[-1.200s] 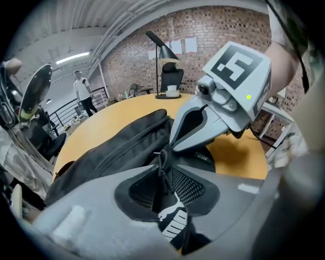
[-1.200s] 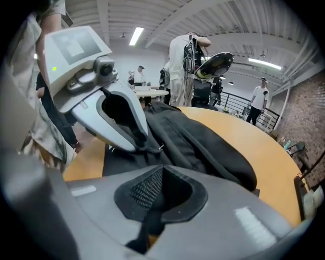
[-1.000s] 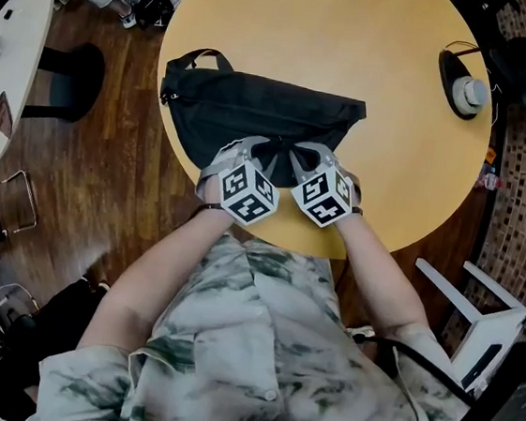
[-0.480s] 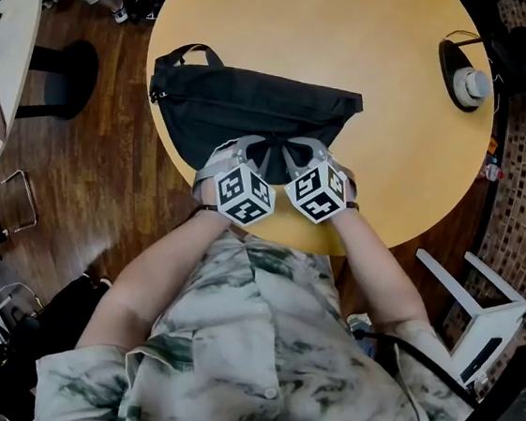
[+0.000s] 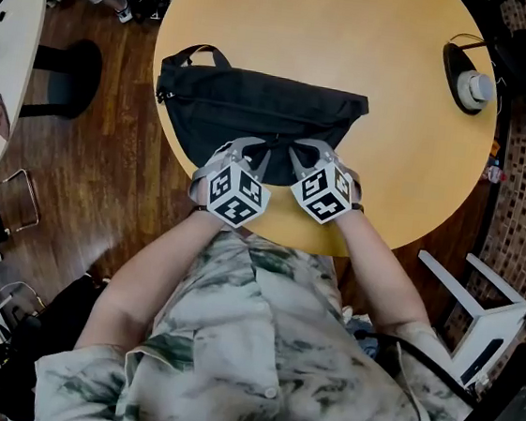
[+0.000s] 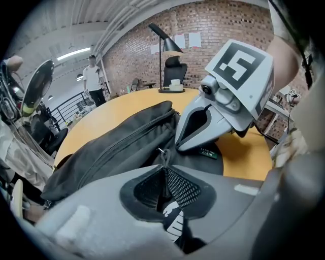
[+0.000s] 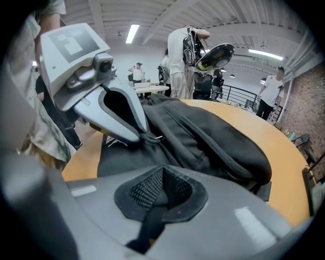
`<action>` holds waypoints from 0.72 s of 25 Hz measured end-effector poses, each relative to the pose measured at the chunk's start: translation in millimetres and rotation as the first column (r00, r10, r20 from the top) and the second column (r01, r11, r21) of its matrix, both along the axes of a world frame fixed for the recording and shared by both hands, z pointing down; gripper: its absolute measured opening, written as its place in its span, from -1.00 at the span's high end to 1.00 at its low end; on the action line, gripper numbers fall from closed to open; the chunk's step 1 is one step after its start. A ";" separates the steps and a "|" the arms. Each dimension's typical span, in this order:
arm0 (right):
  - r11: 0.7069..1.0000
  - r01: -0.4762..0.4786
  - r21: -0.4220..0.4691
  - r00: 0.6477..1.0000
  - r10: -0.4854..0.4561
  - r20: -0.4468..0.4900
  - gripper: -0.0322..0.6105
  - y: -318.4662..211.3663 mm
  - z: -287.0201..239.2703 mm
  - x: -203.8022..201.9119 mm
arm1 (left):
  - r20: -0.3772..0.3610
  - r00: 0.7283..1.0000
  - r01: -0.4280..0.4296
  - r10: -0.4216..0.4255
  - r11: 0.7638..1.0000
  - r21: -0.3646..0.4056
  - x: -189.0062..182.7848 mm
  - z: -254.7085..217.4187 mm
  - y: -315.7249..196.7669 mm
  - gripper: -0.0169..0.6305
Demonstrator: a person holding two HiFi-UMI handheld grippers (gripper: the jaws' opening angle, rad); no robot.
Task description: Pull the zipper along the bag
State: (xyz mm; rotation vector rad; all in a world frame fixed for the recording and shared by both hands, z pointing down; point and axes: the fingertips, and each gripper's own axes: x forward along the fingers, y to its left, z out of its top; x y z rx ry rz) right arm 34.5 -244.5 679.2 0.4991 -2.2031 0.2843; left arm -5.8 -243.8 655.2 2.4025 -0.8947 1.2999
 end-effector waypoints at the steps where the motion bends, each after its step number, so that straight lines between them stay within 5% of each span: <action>1: 1.000 -0.004 -0.002 1.000 0.004 -0.003 0.88 -0.1 0.1 -0.3 | -0.006 1.000 0.004 -0.004 1.000 -0.005 -3.7 -0.3 0.6 0.86; 18: 0.990 -0.140 -0.025 0.988 0.138 -0.069 0.88 -3.6 2.5 3.7 | -0.092 0.995 -0.041 0.041 0.999 -0.002 -36.1 -22.4 -6.7 0.86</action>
